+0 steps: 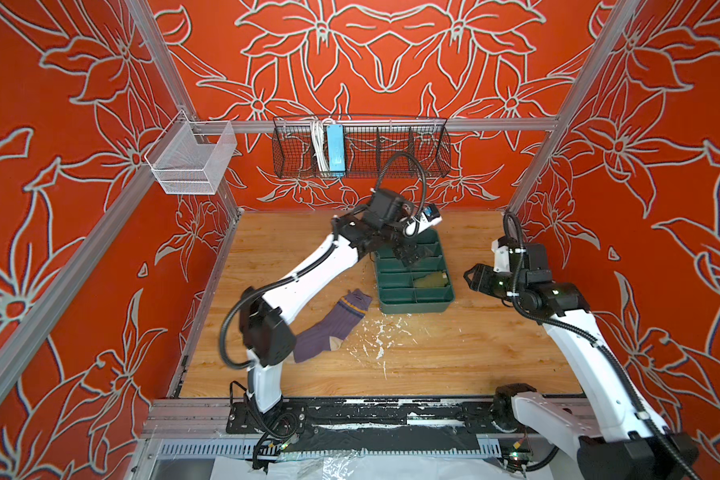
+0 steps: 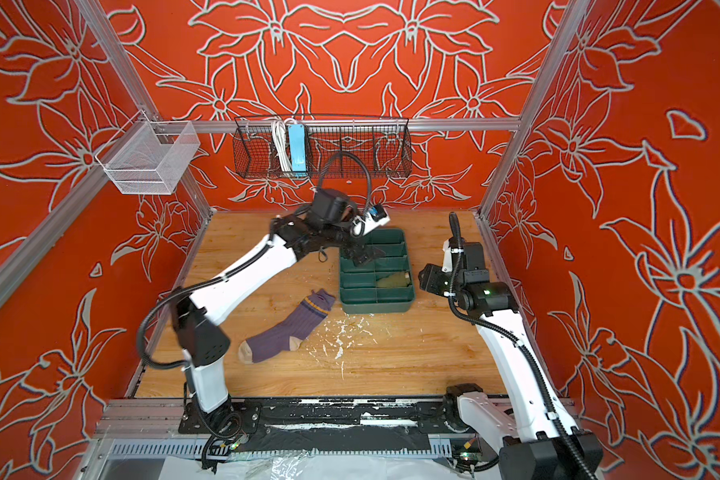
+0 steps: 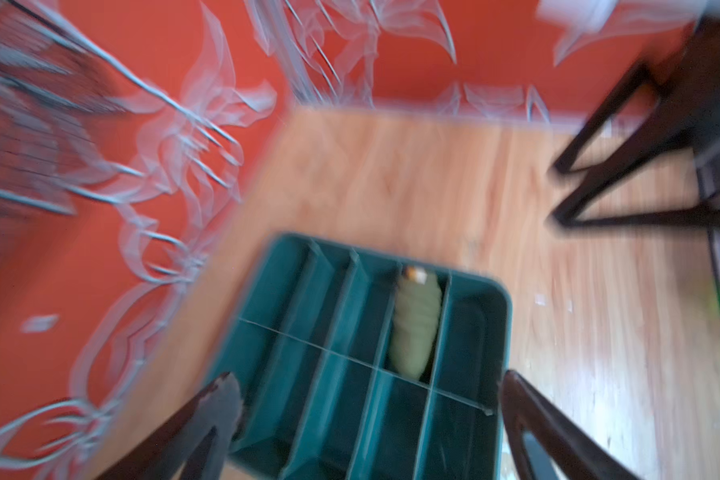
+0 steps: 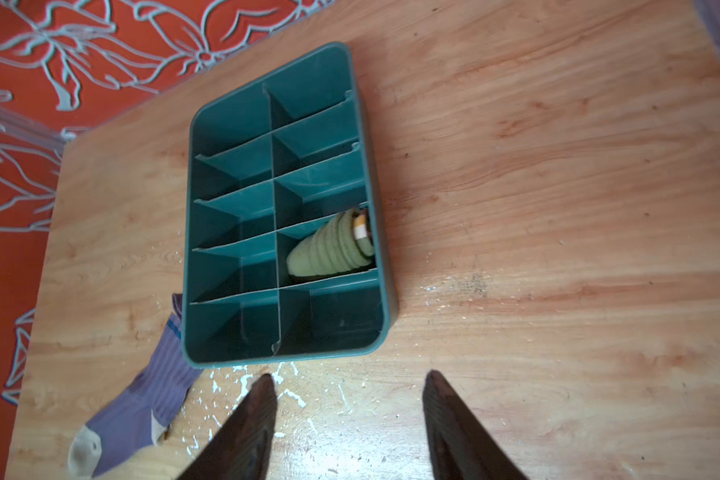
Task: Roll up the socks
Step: 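Open the left gripper and raise it away from the tray, then move the left gripper over the purple sock while the right gripper hovers by the tray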
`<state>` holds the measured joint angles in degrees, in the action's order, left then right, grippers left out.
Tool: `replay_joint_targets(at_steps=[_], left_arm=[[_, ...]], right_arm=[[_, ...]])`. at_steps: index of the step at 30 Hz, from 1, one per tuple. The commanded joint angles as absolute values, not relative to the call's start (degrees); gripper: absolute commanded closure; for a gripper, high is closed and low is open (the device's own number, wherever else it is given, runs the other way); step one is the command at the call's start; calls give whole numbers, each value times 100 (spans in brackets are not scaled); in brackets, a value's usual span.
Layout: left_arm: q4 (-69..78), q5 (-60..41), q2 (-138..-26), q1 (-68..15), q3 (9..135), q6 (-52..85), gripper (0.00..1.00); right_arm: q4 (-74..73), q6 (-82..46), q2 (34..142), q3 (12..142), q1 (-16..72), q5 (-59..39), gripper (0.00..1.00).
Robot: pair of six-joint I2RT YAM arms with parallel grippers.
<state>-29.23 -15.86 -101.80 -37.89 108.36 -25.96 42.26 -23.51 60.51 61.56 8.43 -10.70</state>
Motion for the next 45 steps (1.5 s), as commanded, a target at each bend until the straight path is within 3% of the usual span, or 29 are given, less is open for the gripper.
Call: replay_joint_targets(at_steps=[1, 8, 11, 21, 25, 31, 39, 45], left_arm=[[-1763, -1111, -9289, -3530, 9858, -1509, 3], [146, 752, -6915, -2951, 6726, 253, 3], [293, 776, -6154, -2883, 5854, 425, 3], [-443, 637, -5054, -2787, 4734, 1518, 3], [-500, 609, -5165, -2730, 4648, 1487, 3], [-627, 799, -6317, -2681, 5065, 1766, 3], [-1640, 787, -7545, -2637, 6591, 1953, 3], [-2560, 1485, -8019, -2595, 7211, 2018, 3]], right_arm=[[4284, -2085, 6547, 6511, 1240, -838, 45], [3946, -2065, 7964, 6992, 1709, -404, 58], [3743, -1991, 8414, 6952, 1713, -62, 59], [3159, -2029, 9815, 7031, 1697, 61, 58], [2955, -2056, 10283, 7096, 1702, -51, 57], [2898, -1895, 10836, 7352, 1688, 14, 54], [3393, -1595, 9434, 7957, 1703, -308, 37], [3292, -1104, 8560, 7529, 1617, 433, 23]])
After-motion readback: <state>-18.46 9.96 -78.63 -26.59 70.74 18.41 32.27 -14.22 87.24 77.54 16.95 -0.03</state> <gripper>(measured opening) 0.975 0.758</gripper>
